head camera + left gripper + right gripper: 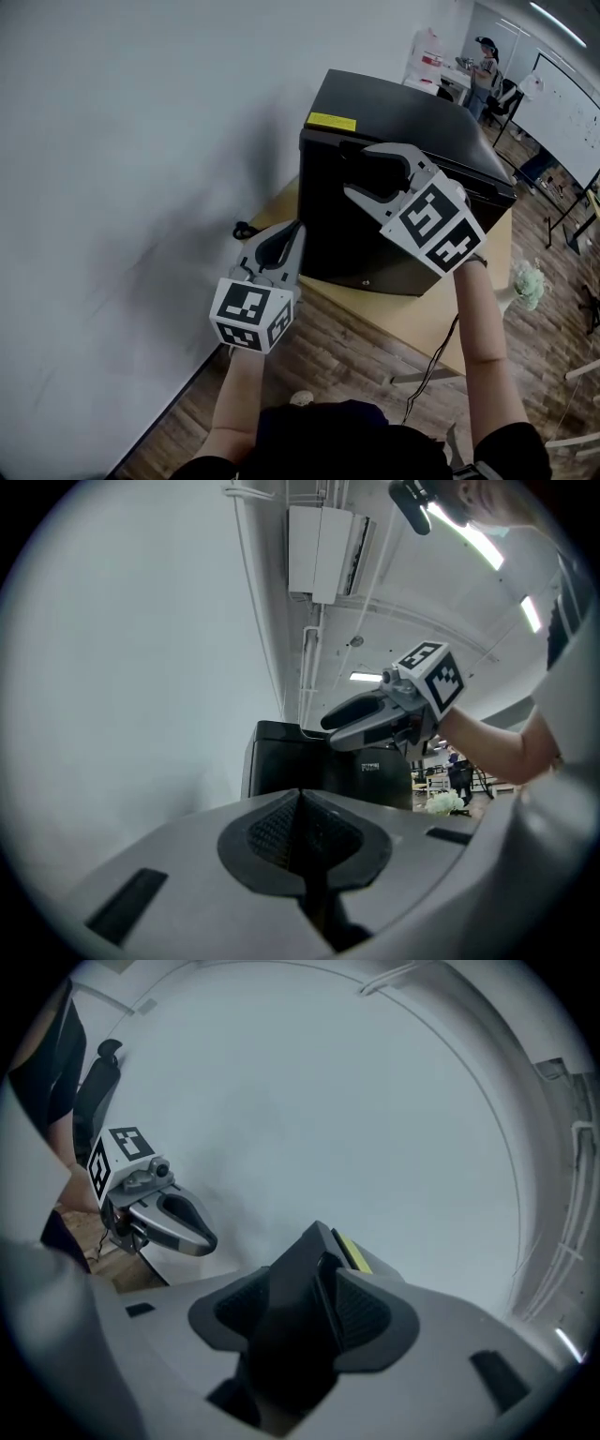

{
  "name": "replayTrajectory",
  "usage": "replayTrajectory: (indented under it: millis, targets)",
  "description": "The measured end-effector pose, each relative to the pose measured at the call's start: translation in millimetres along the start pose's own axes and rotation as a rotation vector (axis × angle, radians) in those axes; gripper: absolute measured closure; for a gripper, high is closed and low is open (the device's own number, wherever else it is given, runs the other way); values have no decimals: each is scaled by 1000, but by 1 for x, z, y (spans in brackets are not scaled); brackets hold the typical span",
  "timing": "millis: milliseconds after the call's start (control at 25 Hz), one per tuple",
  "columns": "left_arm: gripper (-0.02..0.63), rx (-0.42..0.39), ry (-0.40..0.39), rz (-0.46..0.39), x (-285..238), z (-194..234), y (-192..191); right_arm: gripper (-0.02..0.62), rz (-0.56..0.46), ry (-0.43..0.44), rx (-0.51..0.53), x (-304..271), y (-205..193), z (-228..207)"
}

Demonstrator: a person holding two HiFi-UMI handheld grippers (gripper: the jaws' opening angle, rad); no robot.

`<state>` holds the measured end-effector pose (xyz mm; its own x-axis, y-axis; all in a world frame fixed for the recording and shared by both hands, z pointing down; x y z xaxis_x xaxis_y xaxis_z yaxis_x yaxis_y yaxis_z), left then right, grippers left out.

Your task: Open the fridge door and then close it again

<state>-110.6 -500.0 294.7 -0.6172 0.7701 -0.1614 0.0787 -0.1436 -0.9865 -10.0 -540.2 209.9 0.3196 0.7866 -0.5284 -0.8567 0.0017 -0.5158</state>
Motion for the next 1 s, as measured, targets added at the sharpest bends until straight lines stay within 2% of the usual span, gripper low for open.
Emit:
replayTrajectory:
  millis: [200, 360, 480, 680, 1000]
  targets:
    - [597, 12, -1, 4, -3, 10, -4, 397, 118, -23, 77, -19, -6, -2]
    - [598, 27, -5, 6, -1, 13, -8, 413, 199, -80, 138, -26, -7, -1]
    - [598, 39, -10, 15, -1, 13, -14, 417, 226, -102, 170, -28, -10, 1]
    - [598, 50, -8, 29, -1, 12, -24, 469, 248, -135, 189, -32, -12, -2]
    - [598, 79, -4, 41, 2, 7, -36, 469, 276, -160, 179, -35, -13, -2]
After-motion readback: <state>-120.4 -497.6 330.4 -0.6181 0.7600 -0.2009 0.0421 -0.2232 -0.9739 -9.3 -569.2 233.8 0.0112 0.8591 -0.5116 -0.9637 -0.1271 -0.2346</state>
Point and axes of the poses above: the fingertips, and each gripper's own axes: x backward along the fingers, z to its left, y out of its top, the point moved 3 cm from there along x, backward along the fingers, and after that the axes turned 13 degrees about z, right-handed, at the moved point
